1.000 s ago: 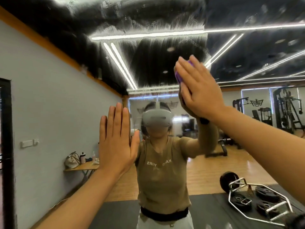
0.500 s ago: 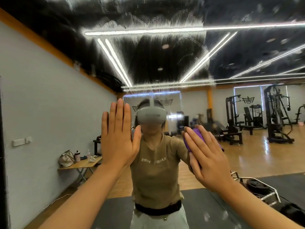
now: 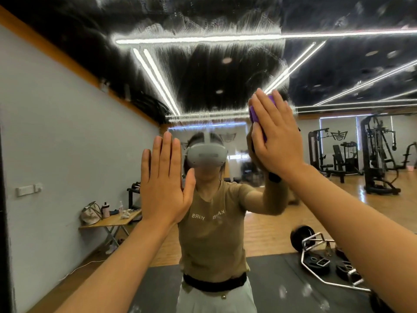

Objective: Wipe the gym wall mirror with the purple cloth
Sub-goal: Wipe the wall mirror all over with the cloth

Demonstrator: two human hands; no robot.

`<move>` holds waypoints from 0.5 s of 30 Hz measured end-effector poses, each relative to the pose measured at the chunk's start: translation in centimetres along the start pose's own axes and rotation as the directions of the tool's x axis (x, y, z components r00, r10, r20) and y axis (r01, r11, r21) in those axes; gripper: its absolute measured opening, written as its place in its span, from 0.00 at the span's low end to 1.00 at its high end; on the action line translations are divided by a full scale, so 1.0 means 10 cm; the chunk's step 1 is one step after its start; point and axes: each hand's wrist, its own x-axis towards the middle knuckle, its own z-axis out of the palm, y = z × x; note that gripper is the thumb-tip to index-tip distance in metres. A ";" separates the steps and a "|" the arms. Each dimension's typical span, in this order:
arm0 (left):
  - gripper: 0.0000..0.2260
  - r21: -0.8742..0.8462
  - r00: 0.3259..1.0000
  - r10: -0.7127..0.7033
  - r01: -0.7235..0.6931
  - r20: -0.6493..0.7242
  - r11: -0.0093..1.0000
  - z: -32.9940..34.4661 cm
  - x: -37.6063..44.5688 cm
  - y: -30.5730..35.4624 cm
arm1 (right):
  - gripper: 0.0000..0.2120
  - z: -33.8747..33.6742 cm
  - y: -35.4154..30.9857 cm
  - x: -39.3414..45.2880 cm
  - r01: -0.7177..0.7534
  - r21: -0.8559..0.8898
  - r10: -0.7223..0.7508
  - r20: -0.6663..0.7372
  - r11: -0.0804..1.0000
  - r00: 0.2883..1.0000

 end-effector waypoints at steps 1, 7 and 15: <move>0.31 -0.004 1.000 -0.001 0.001 0.002 1.000 0.00 0.00 0.00 | 0.26 0.02 -0.01 -0.02 -0.014 0.009 0.014 -0.010 1.000 1.000; 0.30 -0.018 1.000 -0.008 0.008 0.010 1.000 -0.02 0.00 0.00 | 0.26 -0.03 -0.10 -0.90 0.003 0.032 -0.004 0.031 0.999 1.000; 0.30 -0.019 1.000 -0.006 0.006 0.004 1.000 -0.03 0.00 0.01 | 0.27 -0.11 -0.13 -1.65 0.064 -0.008 -0.062 0.150 0.998 0.987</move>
